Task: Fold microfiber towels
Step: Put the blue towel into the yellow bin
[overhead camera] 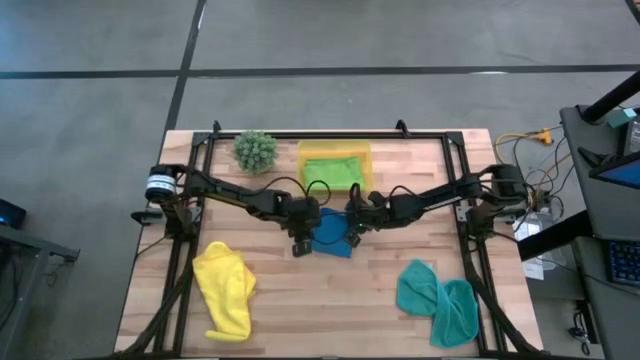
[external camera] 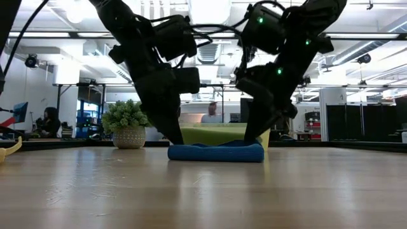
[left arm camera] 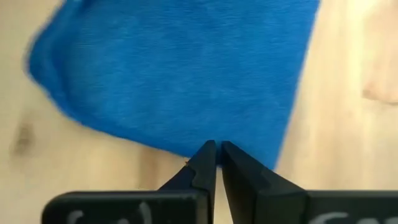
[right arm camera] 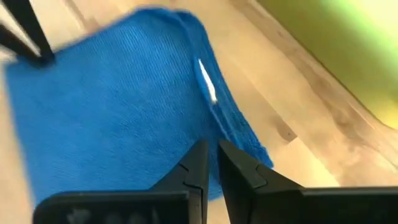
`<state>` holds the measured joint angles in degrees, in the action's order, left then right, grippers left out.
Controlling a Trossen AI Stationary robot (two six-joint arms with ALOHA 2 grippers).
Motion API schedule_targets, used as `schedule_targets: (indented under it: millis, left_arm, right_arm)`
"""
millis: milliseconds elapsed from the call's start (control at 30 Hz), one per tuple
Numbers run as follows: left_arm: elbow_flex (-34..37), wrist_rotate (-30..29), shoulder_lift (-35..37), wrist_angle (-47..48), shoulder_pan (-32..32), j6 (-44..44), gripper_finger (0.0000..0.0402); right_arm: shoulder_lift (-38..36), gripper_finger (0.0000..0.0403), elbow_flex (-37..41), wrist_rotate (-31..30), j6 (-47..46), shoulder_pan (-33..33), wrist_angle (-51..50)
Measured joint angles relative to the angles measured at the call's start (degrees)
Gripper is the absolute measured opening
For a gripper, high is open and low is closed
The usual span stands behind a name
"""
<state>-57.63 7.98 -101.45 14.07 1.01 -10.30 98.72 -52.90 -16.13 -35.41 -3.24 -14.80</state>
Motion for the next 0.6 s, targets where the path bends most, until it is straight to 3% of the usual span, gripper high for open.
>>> schedule_targets:
  millis: [200,367,600]
  left_arm:
    - [0.0,1.4,0.0,-0.5,-2.6,-1.3,0.001]
    - [0.0,-1.3,2.3,1.3,-3.7,-2.8,0.001]
    - [-0.1,-3.8,4.0,-2.8,-3.9,-2.9,0.001]
  right_arm:
    - [-3.6,0.0027,0.0,0.1,-0.6,-5.2,2.3]
    - [-3.8,0.0037,0.0,2.6,1.9,-11.5,7.9]
    - [-1.4,0.0115,-0.1,3.0,8.2,-16.0,7.7]
